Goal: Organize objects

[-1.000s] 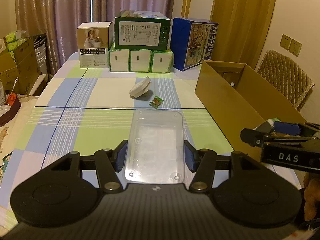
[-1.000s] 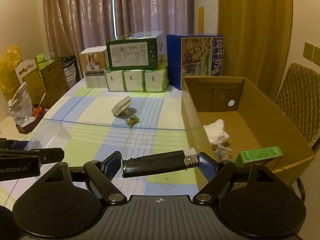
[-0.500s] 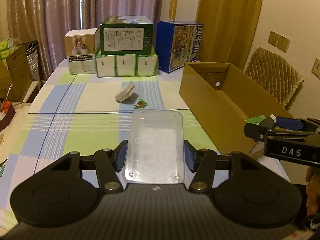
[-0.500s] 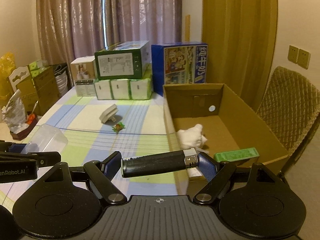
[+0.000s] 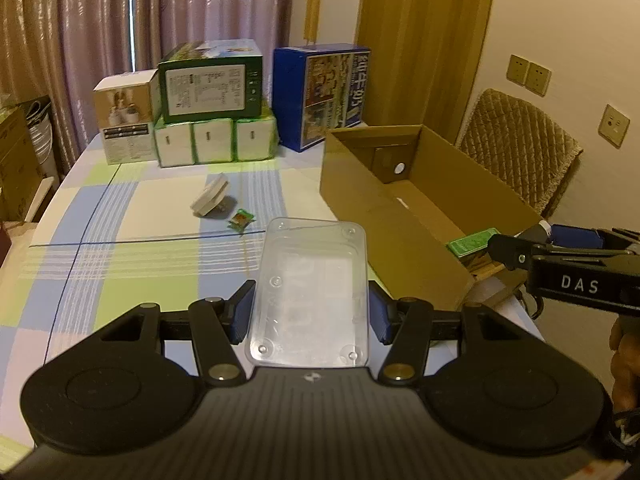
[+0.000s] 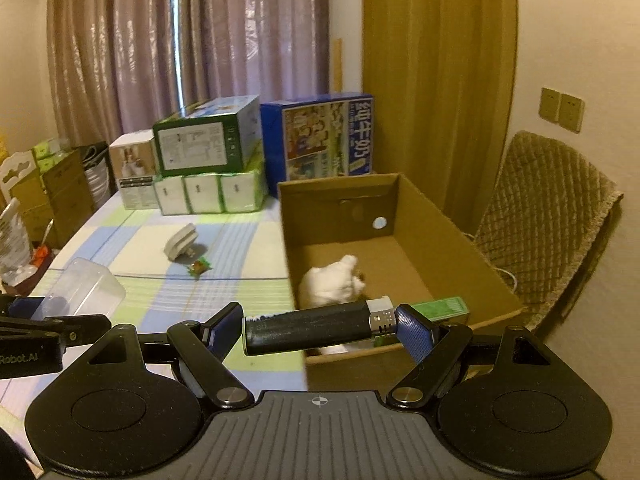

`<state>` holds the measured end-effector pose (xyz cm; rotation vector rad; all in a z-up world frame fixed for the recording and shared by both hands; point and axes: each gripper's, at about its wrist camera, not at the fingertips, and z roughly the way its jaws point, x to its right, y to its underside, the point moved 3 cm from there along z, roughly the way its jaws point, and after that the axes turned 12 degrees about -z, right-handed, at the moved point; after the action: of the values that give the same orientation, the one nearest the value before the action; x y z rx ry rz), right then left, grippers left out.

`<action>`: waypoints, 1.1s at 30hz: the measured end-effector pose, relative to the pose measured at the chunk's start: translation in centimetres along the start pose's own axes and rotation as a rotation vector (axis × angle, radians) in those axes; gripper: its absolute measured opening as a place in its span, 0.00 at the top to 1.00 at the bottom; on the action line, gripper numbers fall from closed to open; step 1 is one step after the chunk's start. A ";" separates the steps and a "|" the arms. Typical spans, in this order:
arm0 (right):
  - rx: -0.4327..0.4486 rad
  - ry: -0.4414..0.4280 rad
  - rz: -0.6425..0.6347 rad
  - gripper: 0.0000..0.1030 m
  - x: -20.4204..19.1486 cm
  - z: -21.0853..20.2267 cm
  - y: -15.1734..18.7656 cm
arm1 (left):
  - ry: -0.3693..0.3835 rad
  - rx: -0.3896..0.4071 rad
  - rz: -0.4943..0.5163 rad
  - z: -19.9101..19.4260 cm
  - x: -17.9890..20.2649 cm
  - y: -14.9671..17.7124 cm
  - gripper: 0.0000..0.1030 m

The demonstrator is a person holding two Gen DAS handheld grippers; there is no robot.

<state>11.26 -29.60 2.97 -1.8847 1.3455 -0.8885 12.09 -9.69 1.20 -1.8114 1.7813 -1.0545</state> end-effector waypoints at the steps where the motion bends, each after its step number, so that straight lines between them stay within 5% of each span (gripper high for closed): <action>1: 0.001 0.006 0.003 0.23 0.3 -0.1 0.0 | 0.005 -0.001 0.003 0.0 0.3 0.0 0.50; 33: -0.007 0.088 0.031 0.23 7.6 0.1 0.1 | 0.118 -0.028 0.108 2.4 8.8 -1.3 0.50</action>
<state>13.12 -36.93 4.04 -1.8436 1.4281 -0.9618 13.93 -18.60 2.77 -1.6793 1.9484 -1.1197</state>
